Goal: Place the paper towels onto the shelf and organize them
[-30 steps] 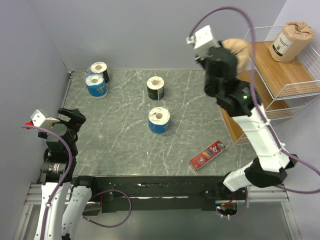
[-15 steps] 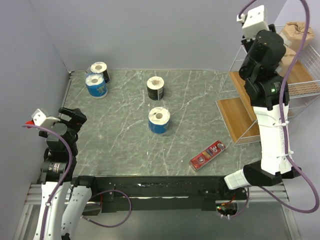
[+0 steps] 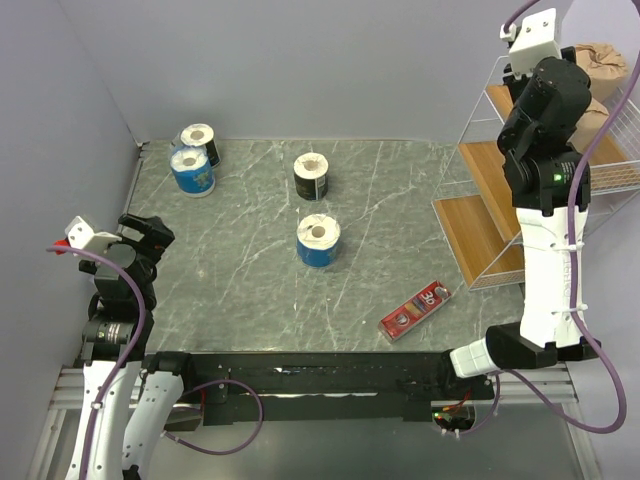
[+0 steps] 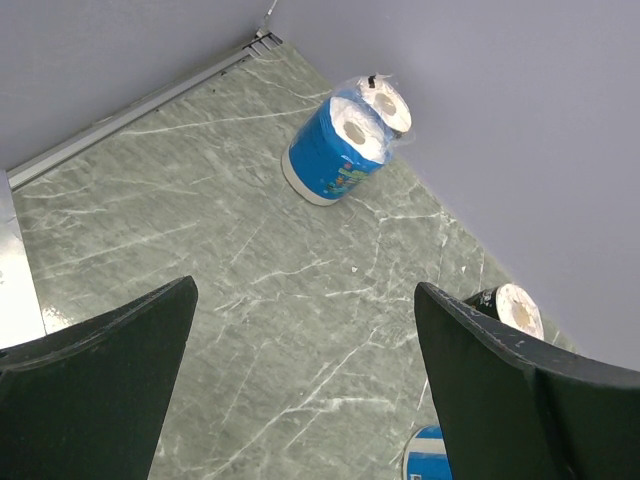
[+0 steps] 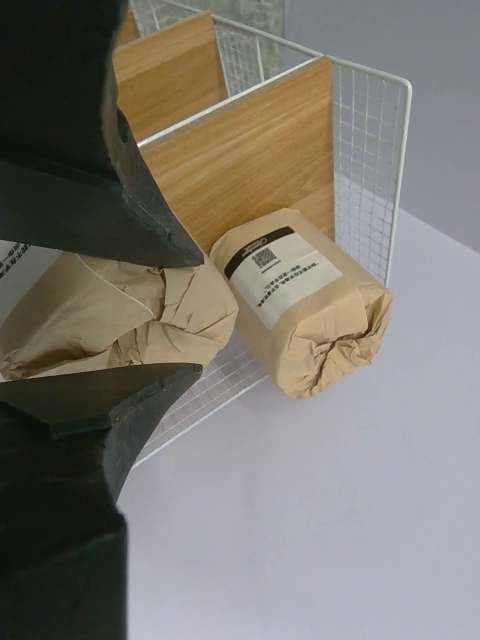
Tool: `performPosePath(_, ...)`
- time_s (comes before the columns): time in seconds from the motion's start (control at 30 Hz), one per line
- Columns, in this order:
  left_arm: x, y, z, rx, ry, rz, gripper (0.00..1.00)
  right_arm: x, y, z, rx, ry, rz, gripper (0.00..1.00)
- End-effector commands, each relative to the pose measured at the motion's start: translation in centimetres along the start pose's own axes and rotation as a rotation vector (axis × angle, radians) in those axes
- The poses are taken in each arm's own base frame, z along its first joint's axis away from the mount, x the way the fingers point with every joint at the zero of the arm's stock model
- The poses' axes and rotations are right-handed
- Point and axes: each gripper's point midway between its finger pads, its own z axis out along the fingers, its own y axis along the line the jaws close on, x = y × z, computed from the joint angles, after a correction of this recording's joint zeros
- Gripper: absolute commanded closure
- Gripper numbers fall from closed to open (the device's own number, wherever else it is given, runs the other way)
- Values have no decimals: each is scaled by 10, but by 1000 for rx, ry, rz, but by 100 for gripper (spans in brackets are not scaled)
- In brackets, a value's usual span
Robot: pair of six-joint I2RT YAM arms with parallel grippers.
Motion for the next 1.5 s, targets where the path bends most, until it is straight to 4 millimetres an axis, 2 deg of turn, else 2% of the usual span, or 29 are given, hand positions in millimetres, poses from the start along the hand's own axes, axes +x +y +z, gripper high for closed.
performPosePath(0.0, -5, -4, 0, 18, -16, 9, 3, 12, 4, 2, -7, 21, -1, 48)
performPosePath(0.13, -5, -5, 1, 19, -15, 11, 3, 34, 1, 12, 24, 68, -23, 44)
performPosePath(0.27, -4, -6, 1, 24, -11, 12, 4, 53, -16, 25, 93, 116, -32, 43)
performPosePath(0.33, -4, -6, 1, 24, -11, 12, 4, 52, -22, 28, 98, 105, -18, 43)
performPosePath(0.47, -4, -6, 0, 23, -13, 11, 4, 41, -20, 34, 75, 78, 5, 40)
performPosePath(0.57, -4, -6, 1, 25, -12, 13, 4, 27, -18, 27, 24, 29, 69, 36)
performPosePath(0.73, -4, -8, 0, 36, -10, 12, 3, 9, -20, 5, -26, -33, 139, 31)
performPosePath(0.77, -4, -8, 0, 38, -12, 12, 3, 5, -15, -1, -48, -47, 145, 31)
performPosePath(0.97, -2, -9, 0, 46, -4, 16, 4, 4, -6, -18, -96, -56, 168, 26)
performPosePath(1.07, -2, -10, 1, 48, -5, 15, 3, 11, -4, -25, -92, -18, 152, 25)
performPosePath(1.17, -3, -11, 0, 55, -6, 13, 4, 14, -1, -39, -100, -2, 155, 30)
performPosePath(1.2, -2, -10, 0, 53, -4, 14, 4, 16, 5, -41, -113, 5, 149, 32)
performPosePath(1.27, -3, -11, -1, 57, -6, 12, 3, 18, 6, -51, -119, 2, 172, 40)
performPosePath(1.4, -1, -12, 1, 57, 3, 17, 3, 41, 14, -55, -118, 72, 145, 57)
performPosePath(1.47, 0, -12, 0, 59, 4, 19, 4, 50, 13, -53, -92, 105, 120, 58)
